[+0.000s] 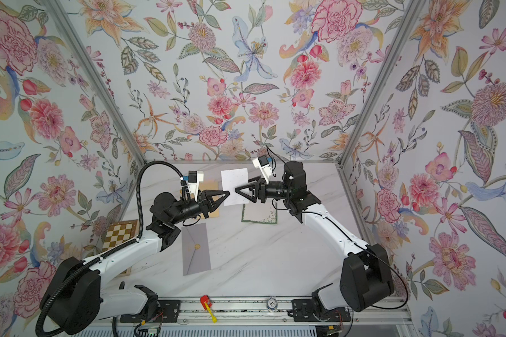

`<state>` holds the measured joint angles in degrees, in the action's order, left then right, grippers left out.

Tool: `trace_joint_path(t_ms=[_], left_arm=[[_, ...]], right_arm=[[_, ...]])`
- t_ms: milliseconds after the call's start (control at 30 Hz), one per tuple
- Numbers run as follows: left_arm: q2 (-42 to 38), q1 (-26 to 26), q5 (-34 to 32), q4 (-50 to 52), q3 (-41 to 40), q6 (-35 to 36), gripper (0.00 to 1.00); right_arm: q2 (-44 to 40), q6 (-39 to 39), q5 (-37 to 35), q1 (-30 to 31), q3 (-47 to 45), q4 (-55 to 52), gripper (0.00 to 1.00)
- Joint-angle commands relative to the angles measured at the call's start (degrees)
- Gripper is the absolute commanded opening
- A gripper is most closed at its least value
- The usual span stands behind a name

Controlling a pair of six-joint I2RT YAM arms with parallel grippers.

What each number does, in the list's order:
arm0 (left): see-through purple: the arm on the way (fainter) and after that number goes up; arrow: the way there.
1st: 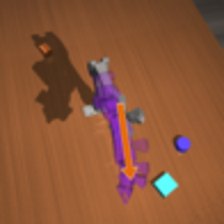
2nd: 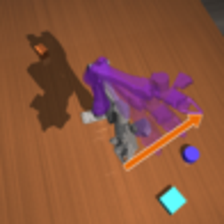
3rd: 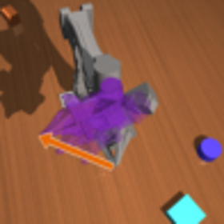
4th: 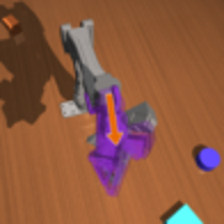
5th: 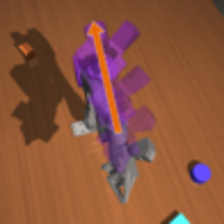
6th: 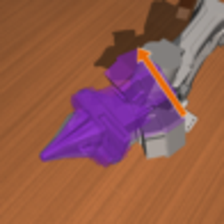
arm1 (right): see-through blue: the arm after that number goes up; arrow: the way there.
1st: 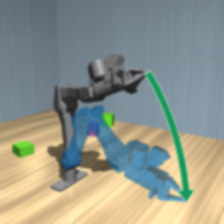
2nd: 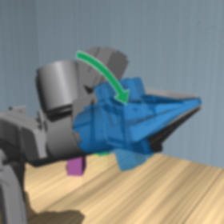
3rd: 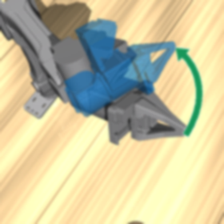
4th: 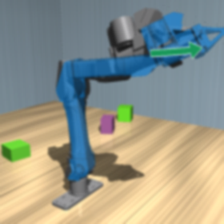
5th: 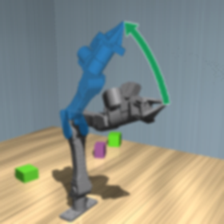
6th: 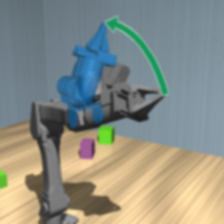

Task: Fold the letter paper in half and place it into the envelope
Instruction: Pick up the letter paper from the center of the board.

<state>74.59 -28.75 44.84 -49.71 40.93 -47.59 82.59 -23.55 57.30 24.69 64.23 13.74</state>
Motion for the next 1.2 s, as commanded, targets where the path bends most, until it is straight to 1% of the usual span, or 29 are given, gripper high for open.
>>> trace_joint_path(t_ms=[0, 100, 167, 233, 333, 367, 567, 633, 733, 767, 867, 900, 967, 1033, 1100, 1167], left_arm=[[0.4, 0.5, 1.6, -4.2, -0.6, -1.0, 0.00], [0.3, 0.5, 0.8, -4.1, -1.0, -0.9, 0.00], [0.0, 0.7, 0.4, -4.6, -1.4, -0.8, 0.00], [0.0, 0.8, 0.2, -4.6, -1.5, -1.0, 0.00], [0.2, 0.8, 0.2, -4.4, -1.7, -1.0, 0.00], [0.2, 0.9, 0.3, -4.0, -1.7, -0.9, 0.00], [0.2, 1.0, -0.3, -3.0, -2.1, -0.4, 0.12], [-0.1, 1.0, -0.3, -2.5, -2.2, 0.3, 0.18], [-1.7, 1.0, -1.7, 1.6, -2.5, 2.9, 0.35], [-2.6, 1.1, -2.8, 3.6, -2.9, 4.2, 0.37], [-6.6, 2.0, -9.9, 14.4, -3.8, 8.8, 0.39], [-8.0, 2.8, -13.5, 19.5, -3.9, 10.2, 0.39], [-10.1, 4.7, -19.1, 26.9, -4.5, 11.7, 0.39], [-11.4, 8.0, -23.8, 31.3, -6.1, 12.3, 0.40], [-11.3, 11.5, -25.4, 32.8, -7.9, 12.3, 0.40], [-9.7, 14.9, -25.0, 31.9, -9.4, 12.1, 0.40]], right_arm=[[0.4, -0.5, 1.0, 0.2, 1.8, 1.4, 0.61], [0.0, -0.7, 1.0, 0.3, 1.8, 1.4, 0.48], [-0.3, -1.0, 1.0, 0.2, 1.5, 1.9, 0.43], [-0.5, -1.1, 1.2, 0.3, 1.4, 2.0, 0.36], [-0.3, -1.5, 2.0, 0.3, 1.7, 2.2, 0.20], [-0.3, -1.6, 2.1, 0.3, 1.7, 2.3, 0.17], [-0.3, -2.5, 2.5, 0.4, 1.6, 3.1, 0.00], [-0.4, -3.2, 2.7, 0.5, 1.5, 3.8, 0.00], [-0.9, -3.3, 2.2, 0.6, 0.9, 5.0, 0.00], [-1.0, -3.2, 1.7, 0.6, 0.8, 4.9, 0.00], [-2.1, -1.4, -0.9, 0.4, 0.3, 2.6, 0.00], [-2.5, -0.6, -1.8, 0.3, 0.0, 1.5, 0.00], [-3.0, -0.3, -3.0, 0.1, -0.9, 0.9, 0.00], [-3.2, -0.4, -3.7, -0.2, -1.9, 0.5, 0.00], [-3.2, -0.4, -4.2, -0.3, -2.6, -0.2, 0.00], [-3.0, -0.5, -4.5, -0.3, -3.4, -0.6, 0.00]])
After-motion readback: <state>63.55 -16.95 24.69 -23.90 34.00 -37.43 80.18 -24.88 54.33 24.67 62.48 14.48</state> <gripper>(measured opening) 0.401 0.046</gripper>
